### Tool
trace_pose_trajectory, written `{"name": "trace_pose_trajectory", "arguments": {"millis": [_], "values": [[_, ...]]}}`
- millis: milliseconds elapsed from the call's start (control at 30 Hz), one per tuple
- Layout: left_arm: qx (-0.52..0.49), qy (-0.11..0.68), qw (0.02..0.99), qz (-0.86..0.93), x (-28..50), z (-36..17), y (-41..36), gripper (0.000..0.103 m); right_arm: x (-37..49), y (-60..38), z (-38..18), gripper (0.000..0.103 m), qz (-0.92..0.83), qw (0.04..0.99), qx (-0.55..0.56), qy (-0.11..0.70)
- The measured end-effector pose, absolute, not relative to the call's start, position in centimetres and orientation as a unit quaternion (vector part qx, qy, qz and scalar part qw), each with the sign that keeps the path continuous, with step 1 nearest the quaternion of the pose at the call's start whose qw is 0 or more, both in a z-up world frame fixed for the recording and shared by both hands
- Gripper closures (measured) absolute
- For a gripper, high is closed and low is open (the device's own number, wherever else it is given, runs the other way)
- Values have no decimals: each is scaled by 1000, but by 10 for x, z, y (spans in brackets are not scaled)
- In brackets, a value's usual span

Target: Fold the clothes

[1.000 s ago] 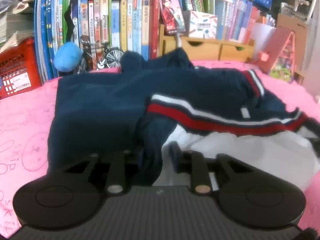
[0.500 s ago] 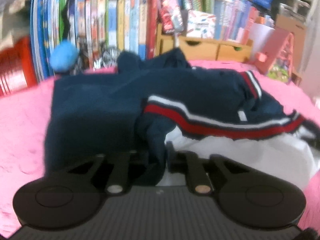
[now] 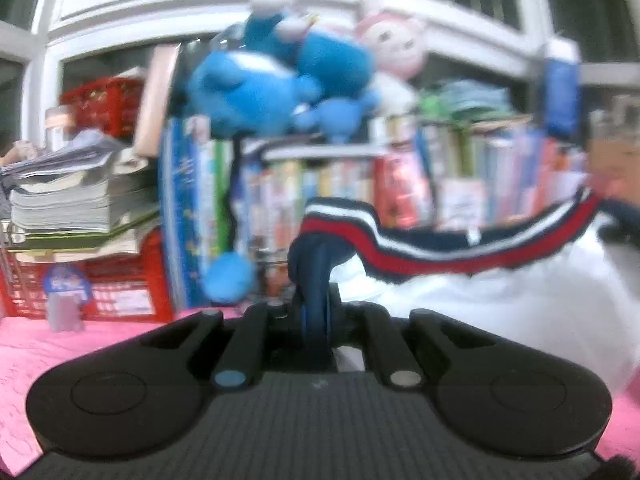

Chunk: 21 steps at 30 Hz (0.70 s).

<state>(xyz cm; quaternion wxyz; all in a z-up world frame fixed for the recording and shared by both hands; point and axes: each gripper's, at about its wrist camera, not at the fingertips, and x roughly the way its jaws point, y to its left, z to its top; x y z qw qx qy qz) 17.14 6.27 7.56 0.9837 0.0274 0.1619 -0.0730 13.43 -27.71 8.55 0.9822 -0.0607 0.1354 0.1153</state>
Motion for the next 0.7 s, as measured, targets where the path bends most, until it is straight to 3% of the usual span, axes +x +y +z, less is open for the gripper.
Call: {"name": "trace_pose_trajectory", "arguments": {"millis": [233, 333, 533, 567, 600, 700], "values": [[22, 262, 964, -27, 252, 7, 66, 93, 258, -244, 19, 79, 92, 961, -98, 242], [4, 284, 958, -34, 262, -6, 73, 79, 279, -246, -16, 77, 69, 951, -97, 286], [-26, 319, 947, -41, 275, -25, 85, 62, 290, -268, -52, 39, 40, 948, -49, 313], [-25, 318, 947, -33, 272, -24, 86, 57, 292, -272, -53, 22, 27, 947, -37, 318], [-25, 318, 948, -26, 269, -24, 86, 51, 293, -275, -54, 17, 12, 946, -26, 323], [-52, 288, 956, -2, 240, -4, 95, 49, 280, -283, -45, 16, -1, 948, -18, 316]]}}
